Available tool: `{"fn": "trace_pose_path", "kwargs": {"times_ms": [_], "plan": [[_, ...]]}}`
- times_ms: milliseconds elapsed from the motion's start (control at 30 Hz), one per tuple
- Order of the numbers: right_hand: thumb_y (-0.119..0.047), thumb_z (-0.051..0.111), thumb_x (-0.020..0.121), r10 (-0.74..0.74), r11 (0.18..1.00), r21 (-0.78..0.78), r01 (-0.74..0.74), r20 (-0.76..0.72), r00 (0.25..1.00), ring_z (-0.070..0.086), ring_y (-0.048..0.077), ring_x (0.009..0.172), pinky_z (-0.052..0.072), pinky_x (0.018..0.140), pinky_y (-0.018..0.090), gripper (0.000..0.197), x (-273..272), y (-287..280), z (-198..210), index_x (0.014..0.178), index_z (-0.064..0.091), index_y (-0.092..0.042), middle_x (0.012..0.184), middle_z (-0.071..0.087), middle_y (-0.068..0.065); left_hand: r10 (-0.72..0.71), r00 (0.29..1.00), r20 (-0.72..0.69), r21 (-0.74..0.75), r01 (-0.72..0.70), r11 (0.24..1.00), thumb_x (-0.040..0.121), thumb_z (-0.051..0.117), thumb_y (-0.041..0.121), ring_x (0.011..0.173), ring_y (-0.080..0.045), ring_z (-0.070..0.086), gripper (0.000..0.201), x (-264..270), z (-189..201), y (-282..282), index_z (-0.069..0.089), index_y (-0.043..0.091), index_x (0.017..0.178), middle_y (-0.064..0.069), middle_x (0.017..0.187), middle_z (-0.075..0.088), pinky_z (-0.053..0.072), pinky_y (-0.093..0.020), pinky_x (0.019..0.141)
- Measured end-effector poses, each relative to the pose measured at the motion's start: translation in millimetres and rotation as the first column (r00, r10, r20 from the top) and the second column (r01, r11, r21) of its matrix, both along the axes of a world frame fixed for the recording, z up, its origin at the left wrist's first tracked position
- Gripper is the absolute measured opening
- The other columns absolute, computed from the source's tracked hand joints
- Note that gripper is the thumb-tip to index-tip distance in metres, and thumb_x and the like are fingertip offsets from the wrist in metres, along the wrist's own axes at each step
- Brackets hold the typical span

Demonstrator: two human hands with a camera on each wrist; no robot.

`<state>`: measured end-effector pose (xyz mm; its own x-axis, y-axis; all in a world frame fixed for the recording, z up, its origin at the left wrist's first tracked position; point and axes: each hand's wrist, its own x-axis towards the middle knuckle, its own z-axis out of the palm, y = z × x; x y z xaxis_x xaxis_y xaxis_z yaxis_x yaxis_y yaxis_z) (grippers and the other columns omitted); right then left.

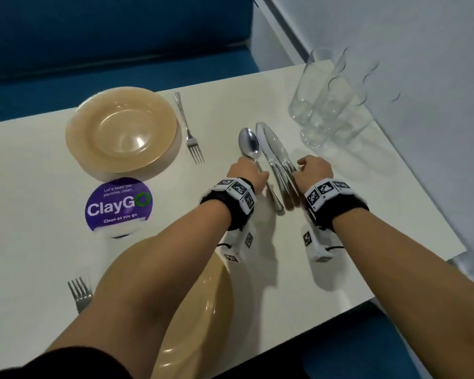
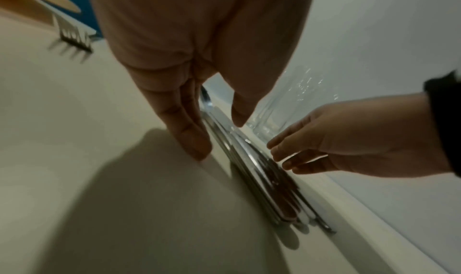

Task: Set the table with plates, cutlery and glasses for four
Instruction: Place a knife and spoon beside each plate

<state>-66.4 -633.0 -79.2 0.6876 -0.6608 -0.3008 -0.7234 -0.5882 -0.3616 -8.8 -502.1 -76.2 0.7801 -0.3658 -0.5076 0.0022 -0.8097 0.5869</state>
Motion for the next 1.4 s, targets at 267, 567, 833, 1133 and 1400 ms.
{"fn": "trace_pose_path", "kwargs": {"times_ms": [267,567,833,1133,1400], "plan": [[-0.006,0.056,0.086,0.091,0.996,0.023,-0.091,-0.01,0.996,0.063,0.031,0.102,0.05,0.092,0.04,0.02,11.5,-15.6,-5.0,0.1,0.07,-0.005,0.106,0.069,0.014,0.078,0.997,0.016,0.065,-0.079,0.995,0.09,0.058,0.026,0.077,-0.022,0.055,0.032,20.5,-15.3,-19.8,0.051,0.011,0.063,-0.006,0.074,0.058,0.04,-0.027,0.067],[-0.02,0.058,0.086,0.208,0.978,0.034,-0.206,-0.244,0.947,0.047,0.024,0.055,0.039,0.055,0.027,0.032,19.2,-17.4,5.8,0.06,0.05,-0.003,0.057,0.046,0.007,0.189,0.973,-0.133,-0.061,-0.199,0.978,0.088,0.062,0.03,0.09,-0.027,0.07,0.029,20.0,-23.3,-15.1,0.069,0.002,0.087,-0.012,0.092,0.074,0.054,-0.037,0.087],[-0.012,0.06,0.086,0.24,0.961,-0.063,-0.268,-0.28,0.929,0.053,0.028,0.071,0.044,0.066,0.028,0.017,26.4,-11.8,7.0,0.085,0.068,0.003,0.073,0.059,0.013,0.13,0.98,-0.15,-0.063,-0.141,0.988,0.09,0.057,0.031,0.091,-0.027,0.069,0.034,20.6,-22.9,-11.5,0.072,0.001,0.095,-0.013,0.094,0.074,0.053,-0.038,0.089],[-0.038,0.063,0.085,0.297,0.95,0.006,-0.311,-0.321,0.899,0.045,0.02,0.056,0.035,0.051,0.026,0.045,25.5,-23.1,7.6,0.06,0.039,-0.009,0.061,0.044,0.004,0.175,0.975,-0.14,-0.047,-0.184,0.982,0.091,0.057,0.027,0.094,-0.026,0.068,0.024,18.3,-19.7,-16.0,0.065,0.008,0.079,-0.012,0.096,0.073,0.051,-0.035,0.091],[-0.015,0.065,0.08,0.371,0.928,0.049,-0.368,-0.176,0.912,0.054,0.021,0.071,0.046,0.064,0.027,0.013,15.1,-33.9,5.2,0.078,0.062,-0.002,0.075,0.059,0.009,0.268,0.952,-0.145,-0.075,-0.28,0.957,0.089,0.061,0.023,0.09,-0.028,0.07,0.02,15.2,-19.9,-23.7,0.06,0.011,0.073,-0.014,0.094,0.073,0.055,-0.04,0.087]]}}
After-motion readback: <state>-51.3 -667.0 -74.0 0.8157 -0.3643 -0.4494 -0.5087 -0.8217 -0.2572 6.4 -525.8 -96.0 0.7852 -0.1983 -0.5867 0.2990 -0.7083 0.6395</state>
